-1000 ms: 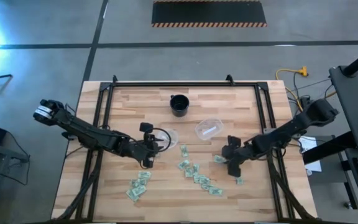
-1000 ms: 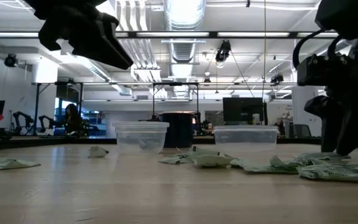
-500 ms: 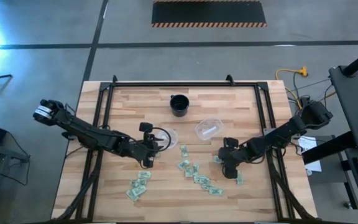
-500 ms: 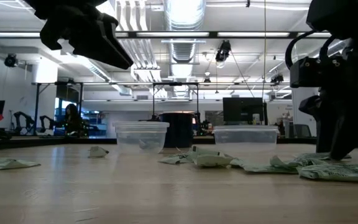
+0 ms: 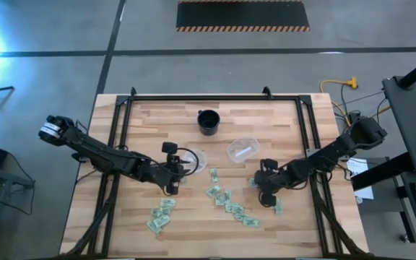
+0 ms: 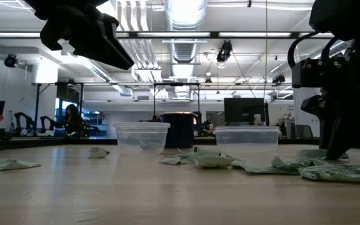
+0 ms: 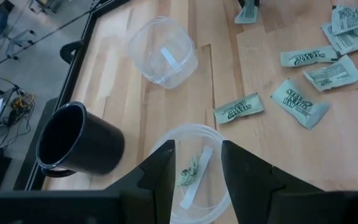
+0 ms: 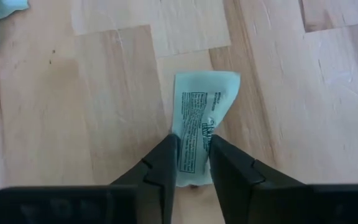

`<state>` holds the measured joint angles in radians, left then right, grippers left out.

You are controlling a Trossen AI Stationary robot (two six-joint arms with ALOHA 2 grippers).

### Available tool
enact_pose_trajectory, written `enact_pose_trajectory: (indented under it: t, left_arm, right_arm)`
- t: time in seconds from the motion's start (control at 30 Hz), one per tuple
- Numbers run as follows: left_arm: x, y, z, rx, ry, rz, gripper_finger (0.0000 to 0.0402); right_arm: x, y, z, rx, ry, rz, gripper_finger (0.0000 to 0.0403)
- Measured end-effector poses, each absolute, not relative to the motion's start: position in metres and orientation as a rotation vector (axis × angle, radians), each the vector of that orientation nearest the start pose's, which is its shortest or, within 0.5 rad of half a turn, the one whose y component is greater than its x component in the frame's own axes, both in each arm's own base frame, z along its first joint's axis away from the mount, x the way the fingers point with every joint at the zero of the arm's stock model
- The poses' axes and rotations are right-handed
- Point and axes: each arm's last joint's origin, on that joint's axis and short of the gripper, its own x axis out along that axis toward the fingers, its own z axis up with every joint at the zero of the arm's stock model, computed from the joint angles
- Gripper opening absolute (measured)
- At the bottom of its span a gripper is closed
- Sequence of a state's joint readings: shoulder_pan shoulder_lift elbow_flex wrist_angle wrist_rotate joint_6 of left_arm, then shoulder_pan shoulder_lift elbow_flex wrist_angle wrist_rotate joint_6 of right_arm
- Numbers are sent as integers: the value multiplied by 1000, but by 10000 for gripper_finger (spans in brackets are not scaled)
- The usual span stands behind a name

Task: Pick and place Stevia / Truvia into bins
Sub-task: Put the green stevia packet into the right transparent container

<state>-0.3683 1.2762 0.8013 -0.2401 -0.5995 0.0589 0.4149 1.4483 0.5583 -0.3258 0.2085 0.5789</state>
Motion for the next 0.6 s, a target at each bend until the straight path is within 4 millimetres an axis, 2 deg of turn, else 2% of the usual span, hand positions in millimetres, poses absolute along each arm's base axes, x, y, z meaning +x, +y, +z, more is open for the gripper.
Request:
enact_pose_trajectory:
  t: [0.3, 0.6]
  left_arm:
    - [246, -78, 237, 390, 642, 203, 114]
    - [247, -78, 238, 390, 642, 203, 114]
  right_arm:
    - [206, 84, 123, 137, 1152, -155, 50]
    - [204, 83, 129, 131, 1128, -144, 43]
